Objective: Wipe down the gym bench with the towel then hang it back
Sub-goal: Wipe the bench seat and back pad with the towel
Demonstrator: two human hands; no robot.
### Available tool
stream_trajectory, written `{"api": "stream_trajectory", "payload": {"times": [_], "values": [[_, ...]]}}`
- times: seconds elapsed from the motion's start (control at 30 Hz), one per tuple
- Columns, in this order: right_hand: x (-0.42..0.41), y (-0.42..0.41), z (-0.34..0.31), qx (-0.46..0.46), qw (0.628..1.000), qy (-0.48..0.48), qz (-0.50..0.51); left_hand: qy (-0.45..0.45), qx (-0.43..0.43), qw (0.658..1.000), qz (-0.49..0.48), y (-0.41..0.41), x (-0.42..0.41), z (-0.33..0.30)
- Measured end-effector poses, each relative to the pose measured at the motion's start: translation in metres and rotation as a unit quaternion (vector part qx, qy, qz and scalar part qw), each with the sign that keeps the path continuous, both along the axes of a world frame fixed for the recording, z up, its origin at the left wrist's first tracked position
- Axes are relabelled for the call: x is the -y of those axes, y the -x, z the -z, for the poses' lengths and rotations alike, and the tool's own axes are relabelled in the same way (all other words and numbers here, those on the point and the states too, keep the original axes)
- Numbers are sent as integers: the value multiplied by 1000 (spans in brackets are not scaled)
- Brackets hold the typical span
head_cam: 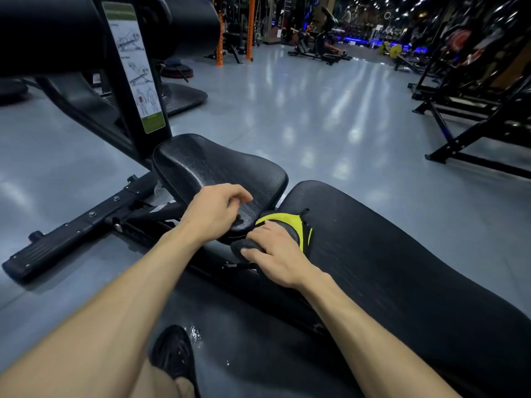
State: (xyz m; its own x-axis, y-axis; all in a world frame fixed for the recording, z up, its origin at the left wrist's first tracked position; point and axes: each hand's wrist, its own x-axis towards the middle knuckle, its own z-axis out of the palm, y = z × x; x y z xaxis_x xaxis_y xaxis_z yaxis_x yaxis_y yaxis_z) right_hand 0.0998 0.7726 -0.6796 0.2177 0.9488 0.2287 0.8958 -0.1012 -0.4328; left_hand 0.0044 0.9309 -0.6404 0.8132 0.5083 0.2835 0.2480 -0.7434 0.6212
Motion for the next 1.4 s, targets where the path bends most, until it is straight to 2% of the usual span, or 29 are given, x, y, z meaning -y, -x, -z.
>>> {"api": "stream_trajectory", "payload": {"times": [0.1, 0.2, 0.27, 0.33, 0.37, 0.43, 0.5, 0.53, 0.57, 0.6, 0.67, 0.73, 0.77, 0.8, 0.83, 0.87, 0.97, 1.07, 1.13, 1.3, 1.4], "values": [[15, 5, 1, -157, 987, -20, 7, 8, 2, 1000, -10, 1, 0, -3], [38, 4, -5, -386, 918, -82, 26, 7, -7, 1000, -18, 12, 5, -5], [54, -5, -12, -521, 835, -153, 88, 7, -21, 1000, -20, 23, 7, -9], [68, -21, -21, -676, 686, -204, 176, -6, -42, 999, -16, 31, 10, -20], [75, -29, -27, -717, 629, -223, 199, -17, -49, 999, -14, 34, 11, -26], [81, -47, -41, -728, 585, -279, 222, -31, -39, 999, -11, 38, 14, -36], [72, -64, -56, -708, 564, -348, 243, -25, -17, 999, -13, 42, 17, -34], [61, -72, -61, -685, 569, -377, 255, -23, -6, 1000, -20, 43, 19, -27], [46, -77, -64, -651, 591, -397, 264, -21, 3, 999, -32, 43, 20, -18], [29, -77, -64, -598, 644, -388, 279, -23, 4, 999, -41, 42, 19, -9], [-10, -70, -55, -458, 778, -317, 290, -44, -15, 998, -35, 33, 7, 2], [-51, -61, -28, -309, 907, -167, 234, -95, -27, 995, -8, 21, -15, -2], [-69, -54, -12, -198, 959, -66, 190, -123, -26, 992, 1, 16, -28, -6], [-81, -49, 4, -69, 985, 6, 160, -143, -26, 989, 7, 13, -42, -10], [-91, -49, 14, 26, 990, 26, 139, -157, -26, 987, 9, 11, -55, -14], [-98, -56, 17, 59, 990, 24, 126, -167, -24, 986, 8, 9, -70, -16], [-122, -106, 12, 31, 989, 12, 146, -177, -10, 984, -4, 3, -105, -17], [-154, -159, -5, -27, 966, 35, 254, -186, -17, 982, 19, -4, -123, -18], [-167, -160, -7, -20, 956, 50, 289, -181, -25, 983, 31, -9, -133, -19], [-120, -108, 12, -33, 990, -1, 136, -177, -38, 982, 58, -35, -155, -25], [-118, -135, 5, -49, 985, 19, 163, -173, -44, 981, 79, -49, -162, -25]]}}
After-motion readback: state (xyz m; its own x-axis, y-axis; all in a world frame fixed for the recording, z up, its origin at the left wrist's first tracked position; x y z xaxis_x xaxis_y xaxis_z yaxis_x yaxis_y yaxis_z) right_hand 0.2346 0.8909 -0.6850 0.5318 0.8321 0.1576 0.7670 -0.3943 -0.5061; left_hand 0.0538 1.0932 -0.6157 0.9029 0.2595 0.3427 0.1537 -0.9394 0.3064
